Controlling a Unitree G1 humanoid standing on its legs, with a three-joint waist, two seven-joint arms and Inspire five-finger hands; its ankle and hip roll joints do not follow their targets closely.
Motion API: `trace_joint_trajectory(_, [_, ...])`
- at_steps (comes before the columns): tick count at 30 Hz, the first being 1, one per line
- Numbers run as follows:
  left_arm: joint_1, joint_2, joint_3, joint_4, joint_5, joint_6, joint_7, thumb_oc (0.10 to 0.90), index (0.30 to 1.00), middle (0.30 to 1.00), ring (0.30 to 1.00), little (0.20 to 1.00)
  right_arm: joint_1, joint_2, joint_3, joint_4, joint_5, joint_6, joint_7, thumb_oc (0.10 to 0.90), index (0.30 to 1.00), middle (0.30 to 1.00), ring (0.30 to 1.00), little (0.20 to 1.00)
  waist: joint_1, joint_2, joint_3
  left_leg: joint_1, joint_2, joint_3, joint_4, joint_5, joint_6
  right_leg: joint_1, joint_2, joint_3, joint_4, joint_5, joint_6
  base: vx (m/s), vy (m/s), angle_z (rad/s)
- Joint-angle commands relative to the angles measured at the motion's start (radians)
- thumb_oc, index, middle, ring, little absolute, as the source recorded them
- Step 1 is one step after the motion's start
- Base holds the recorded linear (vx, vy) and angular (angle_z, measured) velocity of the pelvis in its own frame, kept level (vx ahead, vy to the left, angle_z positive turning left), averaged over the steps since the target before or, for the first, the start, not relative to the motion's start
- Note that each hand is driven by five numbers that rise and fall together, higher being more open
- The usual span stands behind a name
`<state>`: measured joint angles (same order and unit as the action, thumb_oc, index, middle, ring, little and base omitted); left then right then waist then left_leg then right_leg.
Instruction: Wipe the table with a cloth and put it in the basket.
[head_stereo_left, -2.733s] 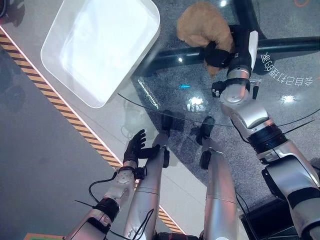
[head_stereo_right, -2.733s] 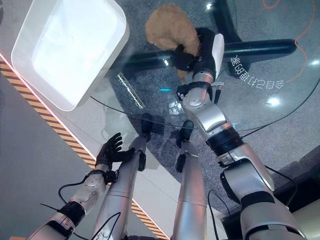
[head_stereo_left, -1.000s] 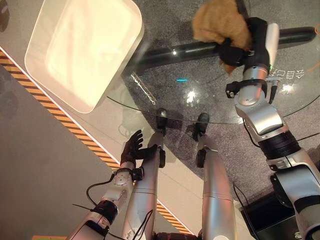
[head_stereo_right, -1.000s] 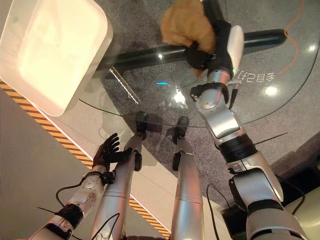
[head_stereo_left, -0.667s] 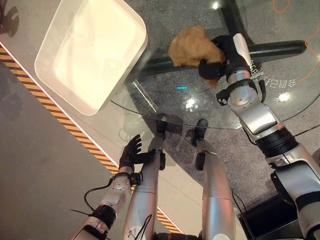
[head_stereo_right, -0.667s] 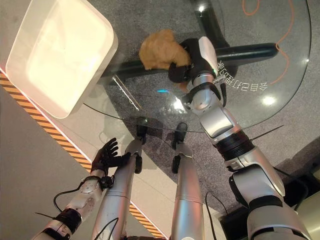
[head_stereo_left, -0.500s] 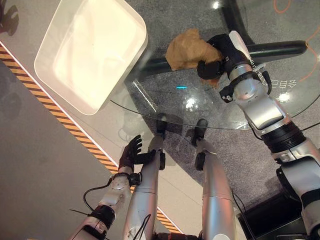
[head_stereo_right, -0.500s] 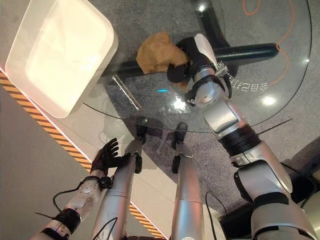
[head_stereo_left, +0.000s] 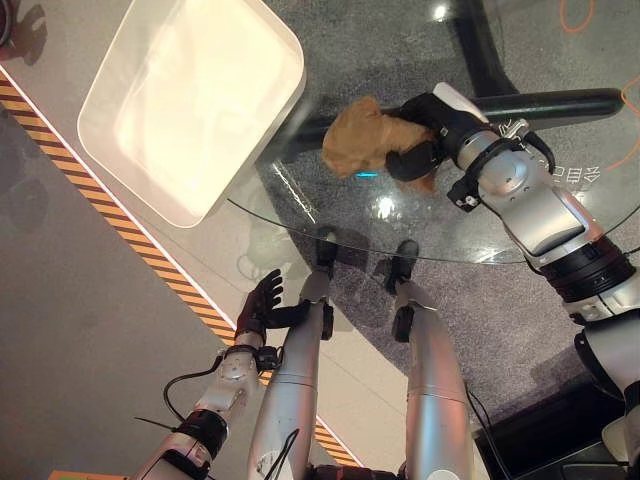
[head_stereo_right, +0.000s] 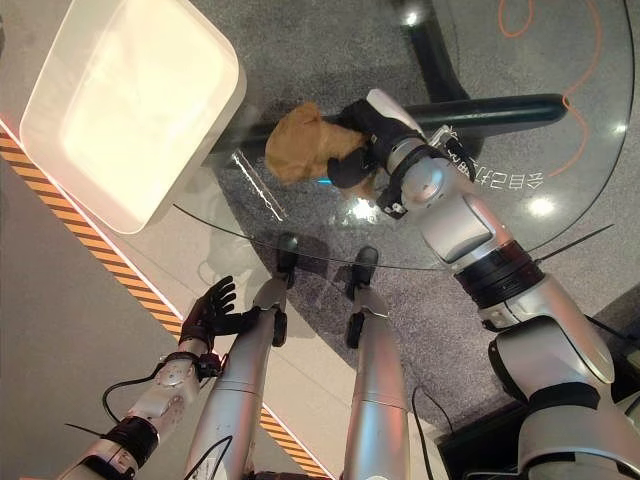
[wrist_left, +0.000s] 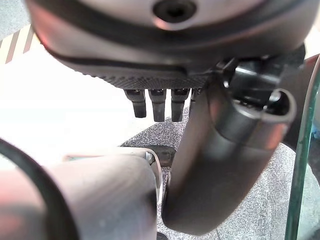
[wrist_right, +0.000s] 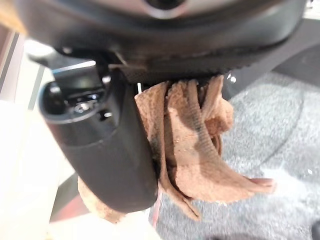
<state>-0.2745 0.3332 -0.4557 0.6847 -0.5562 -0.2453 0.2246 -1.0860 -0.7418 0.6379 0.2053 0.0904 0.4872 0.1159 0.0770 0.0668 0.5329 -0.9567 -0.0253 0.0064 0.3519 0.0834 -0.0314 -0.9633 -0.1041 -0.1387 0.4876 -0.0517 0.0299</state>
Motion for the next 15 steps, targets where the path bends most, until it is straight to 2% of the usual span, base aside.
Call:
trace_joint_trajectory(1, [0.096, 0.034, 0.0, -0.039, 0.004, -0.014, -0.007, 0.8, 0.9, 0.9, 0.9, 0.9, 0.152, 0.046, 0.121, -0.126, 0.085, -0.02, 0.115, 0.1, 0.3, 0.3, 0.3, 0.2, 0.018, 0.008, -0.013, 0.017, -0.072, 0.035, 0.052, -0.123, 0.034, -0.009, 0.032, -0.01, -0.055, 0.031, 0.052, 0.0, 0.0, 0.0])
trace_joint_trajectory(4, [0.096, 0.033, -0.003, -0.047, 0.001, -0.023, 0.002, 0.8, 0.9, 0.9, 0.9, 0.9, 0.165, 0.039, 0.114, -0.152, 0.096, -0.023, 0.115, 0.1, 0.3, 0.3, 0.3, 0.2, 0.015, 0.006, -0.013, 0.016, -0.071, 0.035, 0.053, -0.122, 0.034, -0.013, 0.032, -0.01, -0.05, 0.03, 0.051, 0.0, 0.0, 0.0])
trace_joint_trajectory(12, [0.1, 0.031, 0.012, -0.061, -0.049, -0.082, -0.005, 0.8, 0.9, 0.9, 0.9, 0.9, 0.19, 0.038, 0.08, -0.159, 0.138, -0.051, 0.015, 0.1, 0.3, 0.3, 0.3, 0.2, 0.012, 0.01, -0.013, 0.018, -0.069, 0.039, 0.06, -0.125, 0.035, -0.013, 0.031, -0.007, -0.044, 0.026, 0.048, 0.0, 0.0, 0.0])
trace_joint_trajectory(15, [0.112, 0.022, 0.035, -0.093, -0.166, -0.126, -0.057, 0.8, 0.9, 0.9, 0.9, 0.9, 0.205, 0.034, 0.05, -0.175, 0.183, -0.075, -0.03, 0.1, 0.3, 0.3, 0.3, 0.2, 0.01, 0.013, -0.013, 0.021, -0.068, 0.04, 0.062, -0.127, 0.035, -0.012, 0.03, -0.005, -0.04, 0.023, 0.047, 0.0, 0.0, 0.0])
